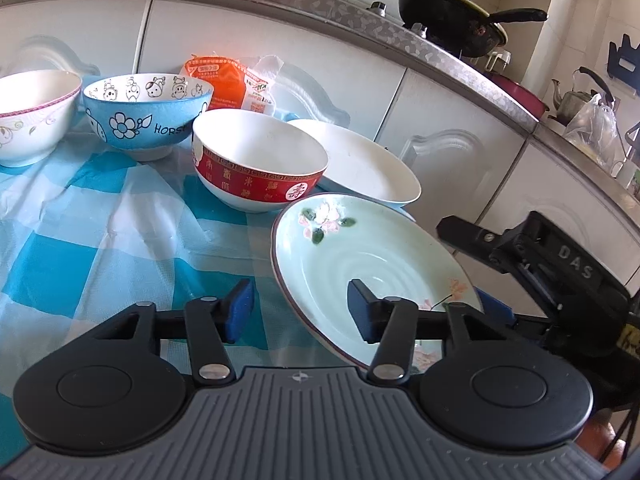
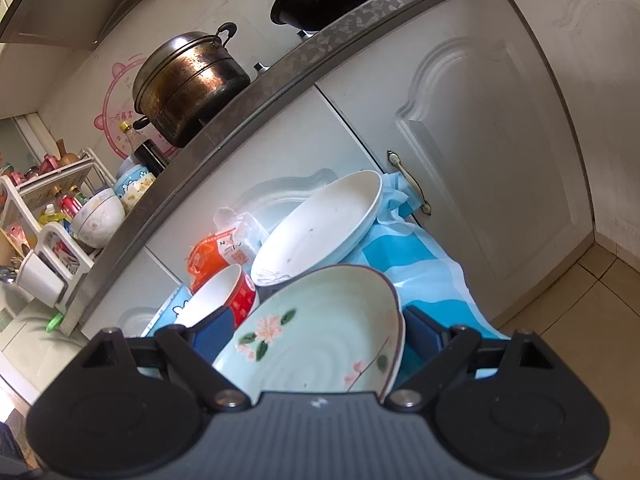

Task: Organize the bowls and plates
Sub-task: 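Close the left gripper on the rim of the green floral plate, then lift the green floral plate with the left gripper and carry it across the cloth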

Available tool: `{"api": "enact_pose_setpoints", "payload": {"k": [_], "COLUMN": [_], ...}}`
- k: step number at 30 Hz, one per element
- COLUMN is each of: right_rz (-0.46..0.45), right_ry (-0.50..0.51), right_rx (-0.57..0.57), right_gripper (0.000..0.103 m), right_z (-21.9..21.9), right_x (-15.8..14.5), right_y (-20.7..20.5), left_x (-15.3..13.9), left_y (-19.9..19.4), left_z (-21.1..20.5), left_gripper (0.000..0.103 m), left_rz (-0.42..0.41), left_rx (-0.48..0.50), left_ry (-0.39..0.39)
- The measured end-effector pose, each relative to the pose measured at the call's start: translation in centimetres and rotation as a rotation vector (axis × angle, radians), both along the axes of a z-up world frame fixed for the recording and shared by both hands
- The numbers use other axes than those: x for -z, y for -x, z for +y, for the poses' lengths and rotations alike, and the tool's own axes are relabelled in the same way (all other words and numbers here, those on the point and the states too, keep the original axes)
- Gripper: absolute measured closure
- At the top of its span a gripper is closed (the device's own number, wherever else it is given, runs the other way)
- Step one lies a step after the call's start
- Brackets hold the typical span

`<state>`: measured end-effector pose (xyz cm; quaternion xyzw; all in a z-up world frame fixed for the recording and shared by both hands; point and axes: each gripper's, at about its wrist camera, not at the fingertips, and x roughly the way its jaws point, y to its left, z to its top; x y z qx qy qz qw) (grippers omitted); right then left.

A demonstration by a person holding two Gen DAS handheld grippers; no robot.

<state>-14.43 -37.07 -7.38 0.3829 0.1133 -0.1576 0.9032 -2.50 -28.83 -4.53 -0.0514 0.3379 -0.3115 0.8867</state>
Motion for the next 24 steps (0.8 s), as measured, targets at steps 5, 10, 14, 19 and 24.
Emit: {"api": "enact_pose_setpoints", "payload": {"k": [5,10,14,19,24], "right_rz": [-0.01,-0.008,0.008,0.028,0.037], "right_ry": [0.005,0.02,0.038,0.072,0.113], "right_rx": [-0.007,-0.009,-0.011,-0.022,-0.046], "right_gripper": [0.011,0.01,0.01,0.01,0.01], "right_z": [0.0,0.2,0.5,1.0,1.7], "right_x": [0.2,0.2,0.0,-0.1,-0.4], "right_y": [0.1,0.0,-0.1,-0.2,-0.3], "left_x": [0.7,0.7,0.6,0.5,0.2], "left_y": [-0.7,-0.8,-0.9,-0.8,-0.4], "left_z": [-0.5,-1.2,-1.4,-1.1,-0.1], "left_gripper": [0.054,0.063,0.067,0.069,0.069], "left_rz": [0.026,0.023,0.017,0.02,0.029], "left_rx": [0.014,0.039,0.035,0.031,0.023], "left_ry": [0.01,0.005,-0.012,-0.018,-0.015]}}
